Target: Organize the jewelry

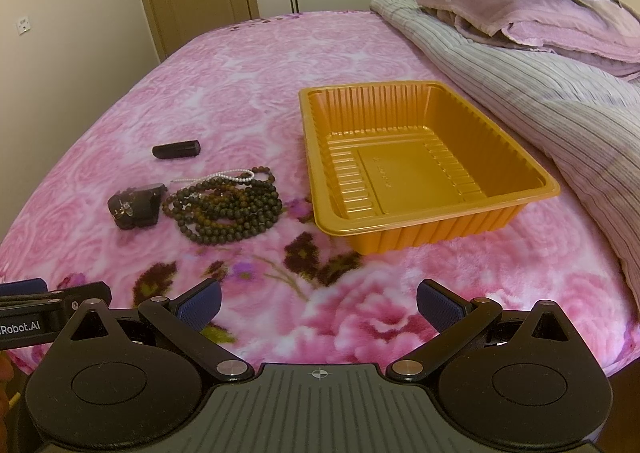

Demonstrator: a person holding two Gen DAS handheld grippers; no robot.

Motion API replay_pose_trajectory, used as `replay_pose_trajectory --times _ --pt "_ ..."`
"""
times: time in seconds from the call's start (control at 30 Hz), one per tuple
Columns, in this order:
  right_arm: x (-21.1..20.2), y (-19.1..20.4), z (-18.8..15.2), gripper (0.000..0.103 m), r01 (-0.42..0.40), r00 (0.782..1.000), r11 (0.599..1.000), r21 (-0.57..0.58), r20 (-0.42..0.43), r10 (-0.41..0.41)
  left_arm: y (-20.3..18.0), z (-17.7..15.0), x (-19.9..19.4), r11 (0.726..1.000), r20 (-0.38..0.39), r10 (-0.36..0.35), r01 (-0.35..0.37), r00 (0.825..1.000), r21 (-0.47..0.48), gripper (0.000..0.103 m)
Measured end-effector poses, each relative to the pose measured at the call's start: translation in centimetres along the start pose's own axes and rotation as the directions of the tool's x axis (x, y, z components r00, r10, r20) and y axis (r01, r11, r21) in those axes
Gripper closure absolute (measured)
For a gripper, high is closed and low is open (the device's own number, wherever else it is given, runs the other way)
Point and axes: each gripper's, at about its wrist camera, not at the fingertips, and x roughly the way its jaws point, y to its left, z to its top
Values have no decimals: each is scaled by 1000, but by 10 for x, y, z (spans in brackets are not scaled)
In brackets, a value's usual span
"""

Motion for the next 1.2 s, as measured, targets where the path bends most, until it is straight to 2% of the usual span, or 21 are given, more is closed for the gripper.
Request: replay_pose_trajectory --times 0.4,0.6,0.73,0.87,1.07,1.13,1.17,1.2 --pt "1 -1 0 0 0 1000 1000 3 -3 0 0 0 1 1000 0 -4 4 1000 -2 4" --pt "0 -9 0 0 -24 1000 999 39 8 23 1 -1 4 999 1 -38 38 999 -32 4" --pt "-10 -28 6 0 -17 997 997 77 74 11 6 4 9 996 1 -64 64 998 -62 4" --pt "-22 -64 20 0 -13 985 992 125 171 -9 9 10 14 991 2 -103 103 995 -88 4" --pt "-7 -135 52 1 75 974 988 134 204 -102 9 17 30 987 -8 -126 124 992 -103 4" --pt "3 -152 60 9 93 973 990 111 202 -114 8 19 36 985 -15 -133 130 991 -110 4" --pt "10 -157 63 25 96 974 991 95 196 -113 8 19 39 985 -17 -137 134 990 -113 4" --pt "18 -162 67 33 99 978 992 79 178 -111 8 20 43 983 -19 -144 141 989 -117 4"
